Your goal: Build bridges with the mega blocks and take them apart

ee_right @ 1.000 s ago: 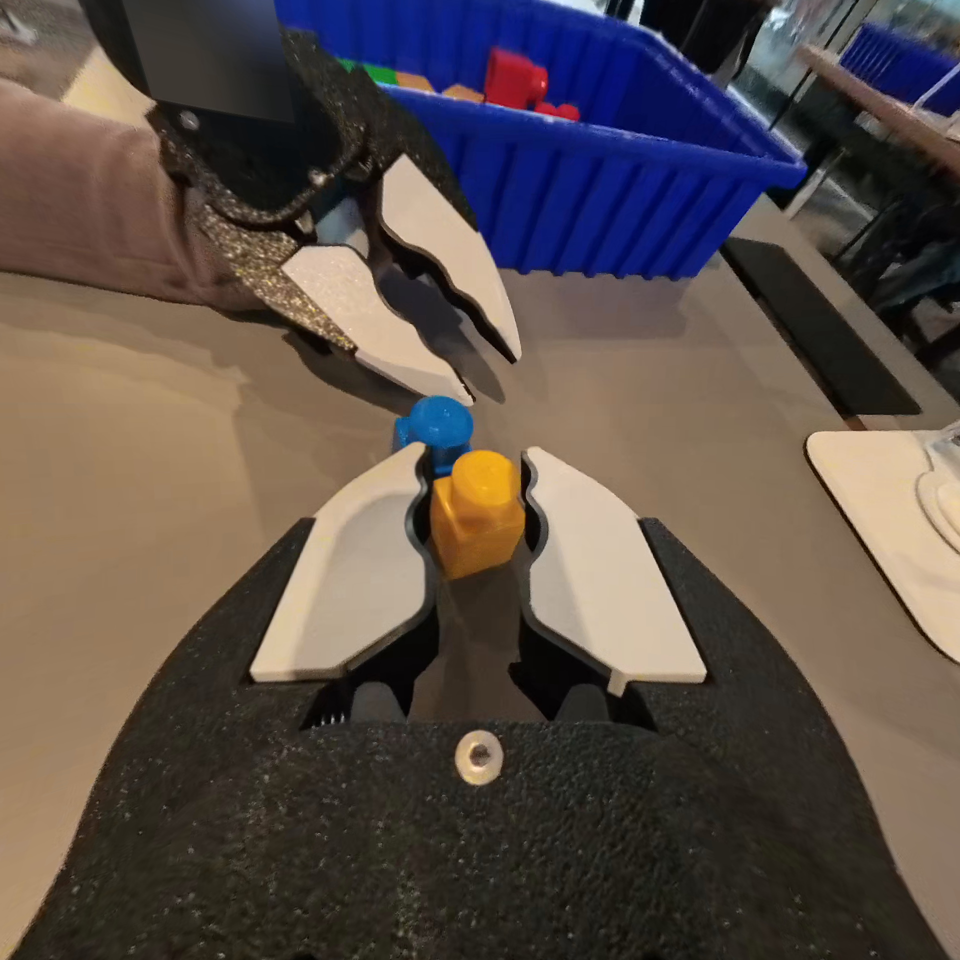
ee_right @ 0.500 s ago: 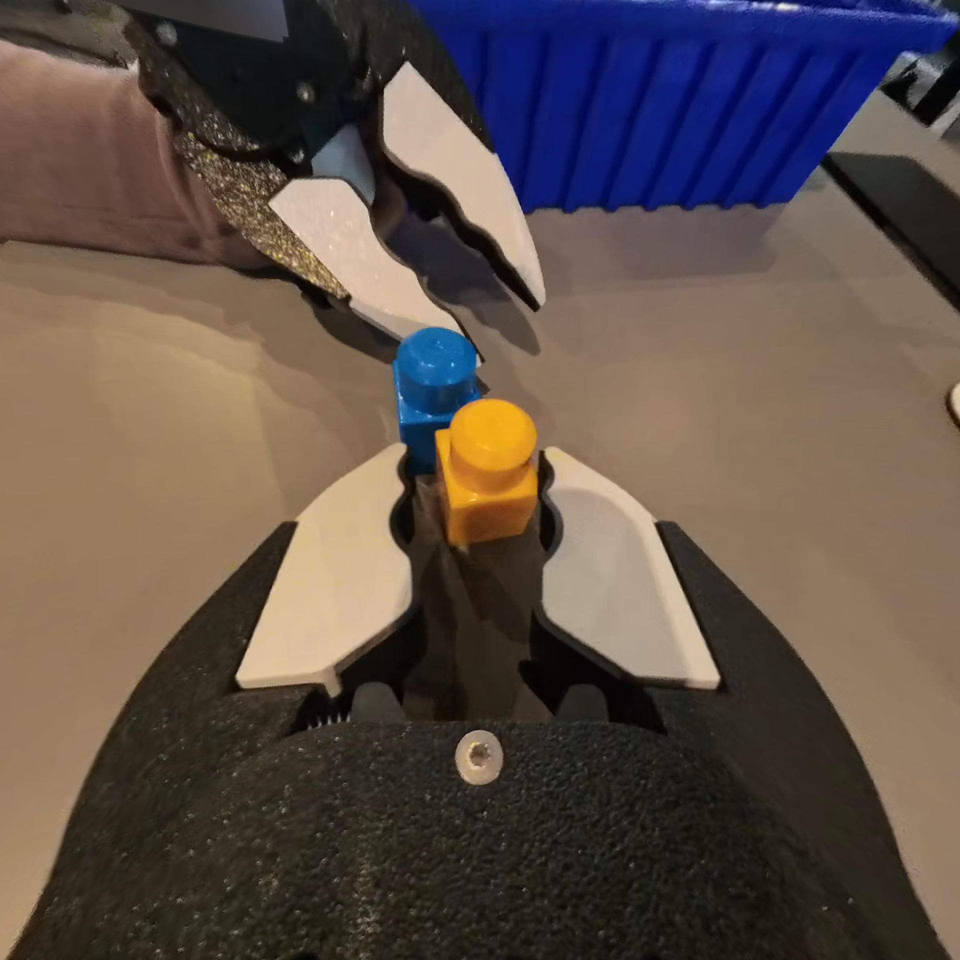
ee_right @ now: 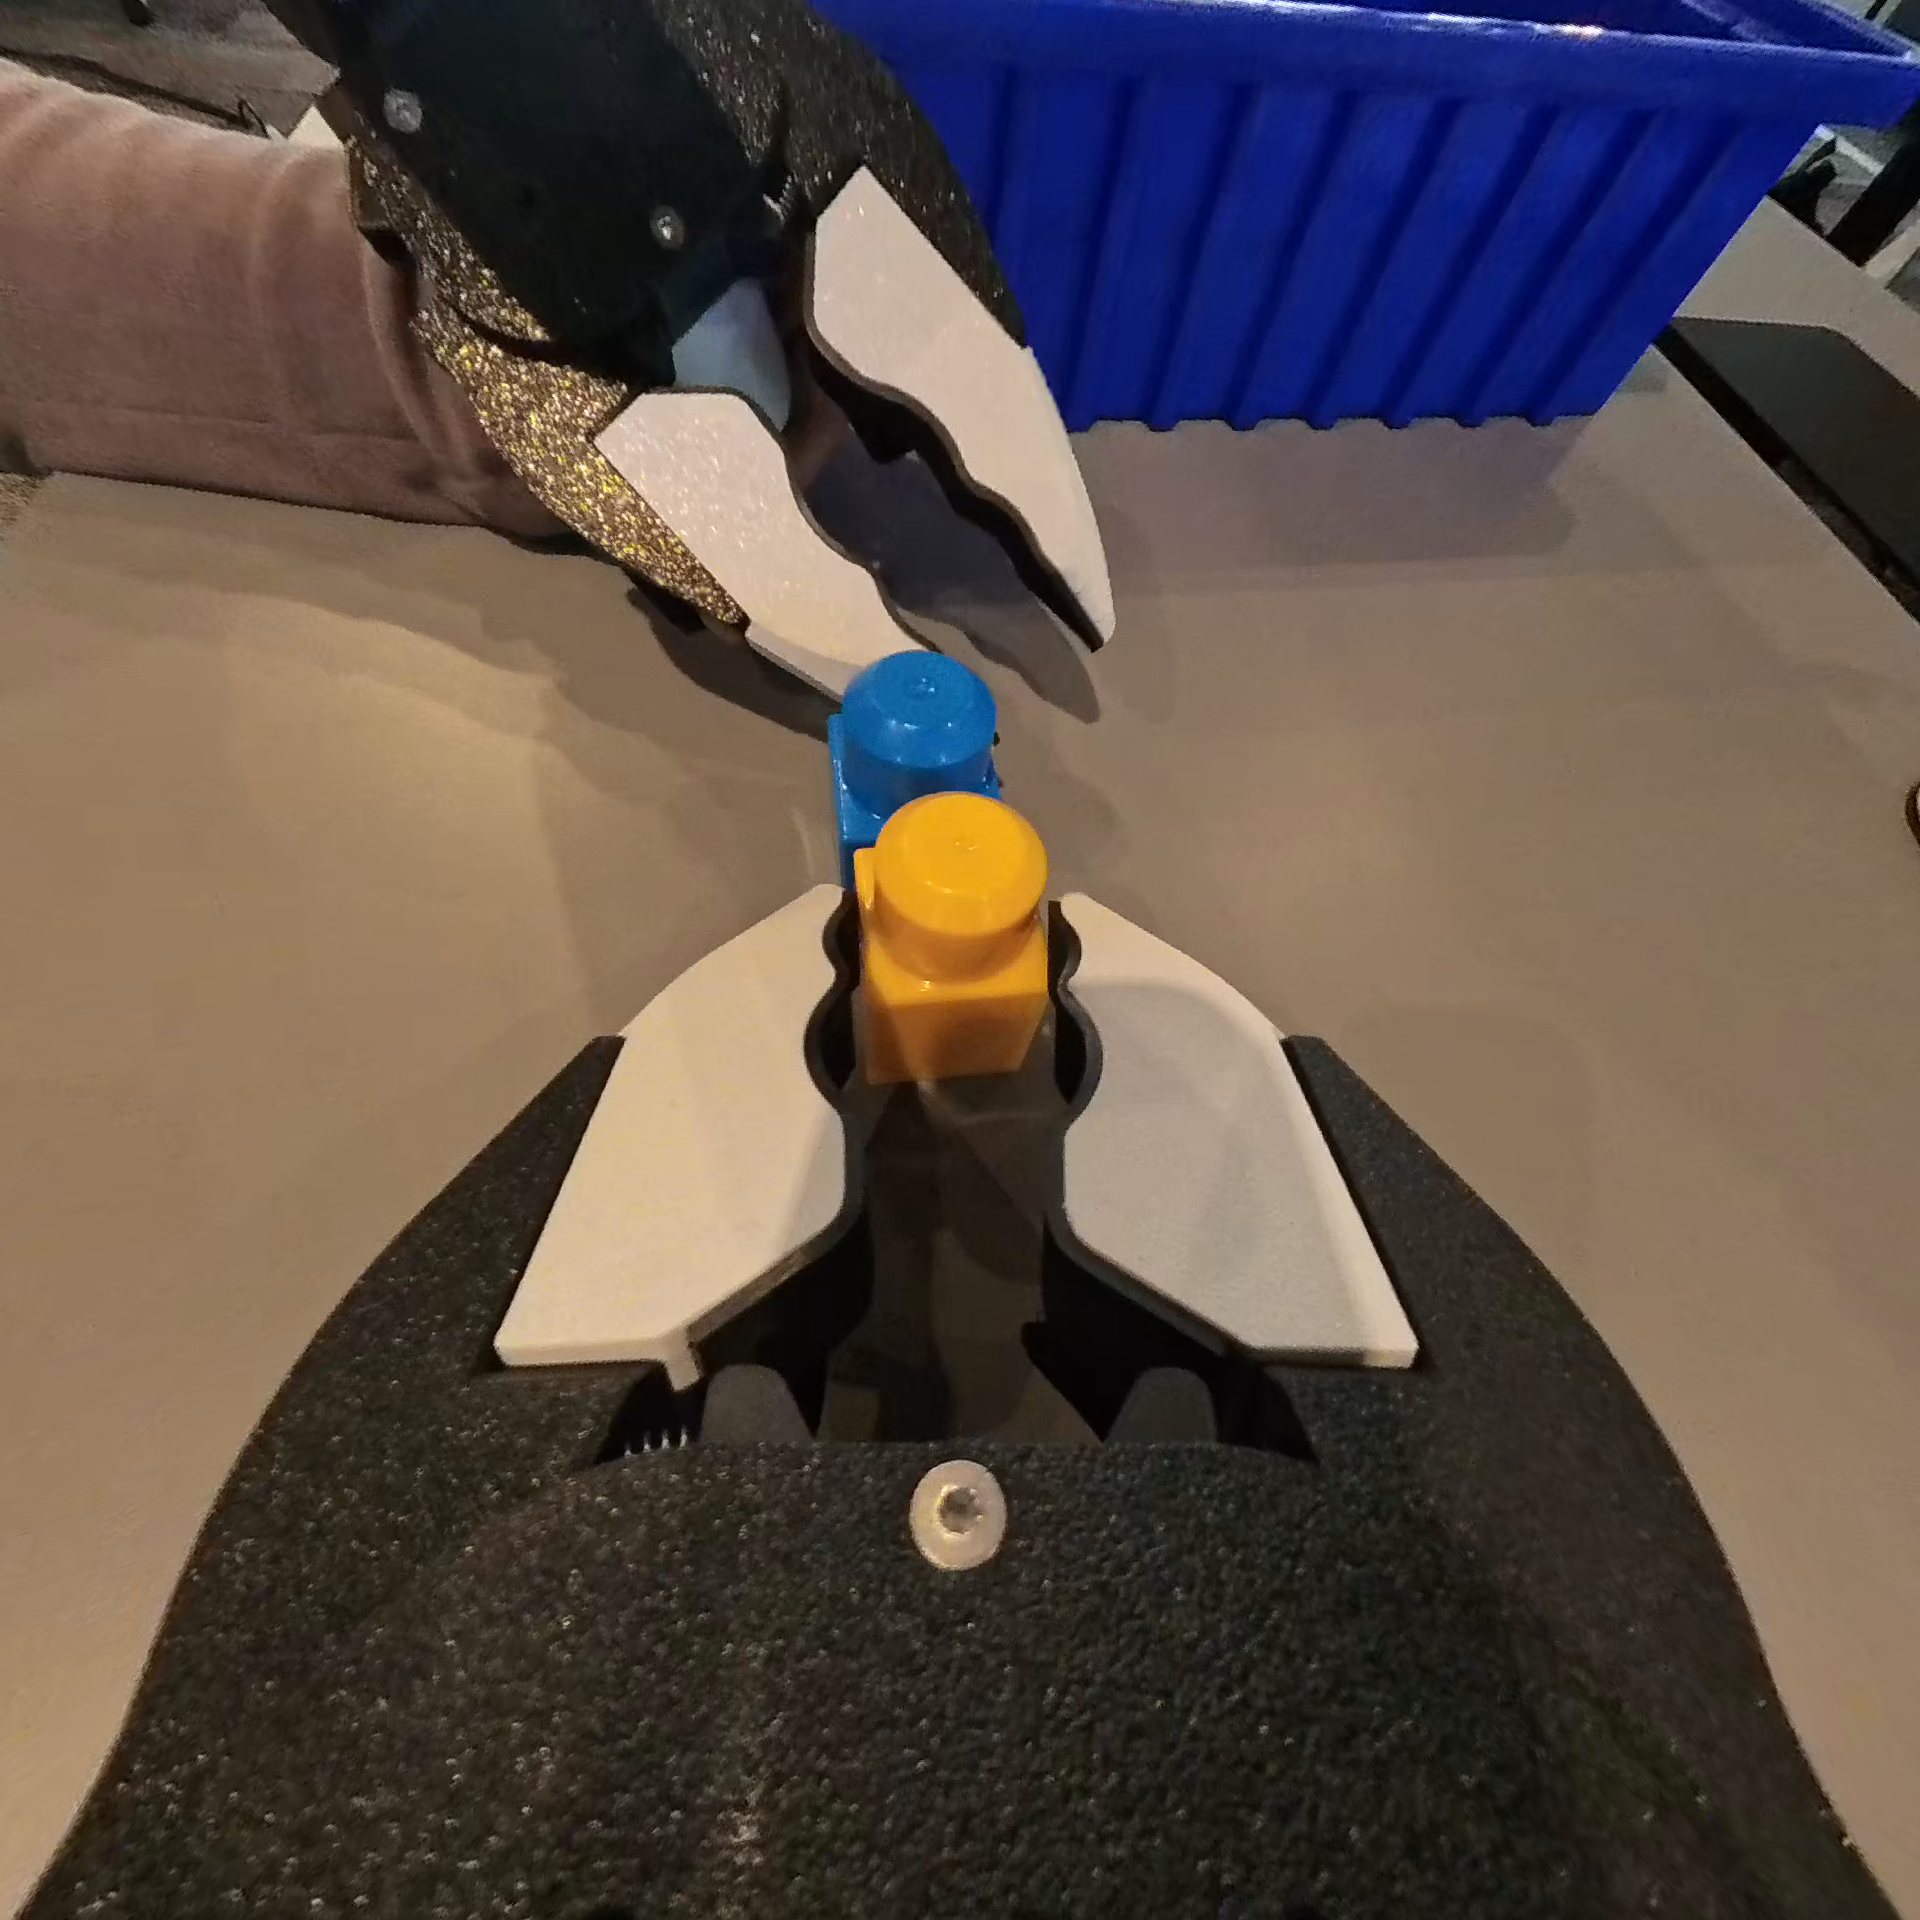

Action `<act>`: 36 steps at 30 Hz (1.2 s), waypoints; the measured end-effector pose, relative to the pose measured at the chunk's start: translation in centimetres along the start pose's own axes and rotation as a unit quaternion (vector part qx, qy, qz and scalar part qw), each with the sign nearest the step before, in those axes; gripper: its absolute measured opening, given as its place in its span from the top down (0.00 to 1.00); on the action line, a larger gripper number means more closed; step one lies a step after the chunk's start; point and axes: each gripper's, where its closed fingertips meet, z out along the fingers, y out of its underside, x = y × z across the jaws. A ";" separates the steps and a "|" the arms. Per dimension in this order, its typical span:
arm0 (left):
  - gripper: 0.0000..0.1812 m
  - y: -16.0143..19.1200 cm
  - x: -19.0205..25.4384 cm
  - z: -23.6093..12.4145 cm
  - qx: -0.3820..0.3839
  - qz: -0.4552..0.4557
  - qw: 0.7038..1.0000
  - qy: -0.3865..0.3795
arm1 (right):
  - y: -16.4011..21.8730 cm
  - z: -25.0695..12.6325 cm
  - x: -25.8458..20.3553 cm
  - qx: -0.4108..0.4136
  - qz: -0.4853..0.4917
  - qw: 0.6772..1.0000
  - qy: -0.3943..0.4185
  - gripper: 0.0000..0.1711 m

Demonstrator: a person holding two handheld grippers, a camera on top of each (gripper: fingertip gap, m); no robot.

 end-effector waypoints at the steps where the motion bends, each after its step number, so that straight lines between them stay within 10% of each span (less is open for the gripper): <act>1: 0.84 0.0 0.0 0.0 0.001 -0.002 1.000 0.000 | 0.0 0.0 0.0 0.000 0.000 1.000 0.000 0.80; 29: 0.85 -0.1 0.2 0.2 0.004 0.003 1.000 0.000 | 0.1 0.1 -0.2 -0.003 -0.005 1.000 -0.005 0.80; 36: 0.78 -2.2 -2.3 -1.3 0.067 -0.031 0.995 -0.066 | -3.6 -2.3 0.7 0.116 0.029 0.993 0.023 0.63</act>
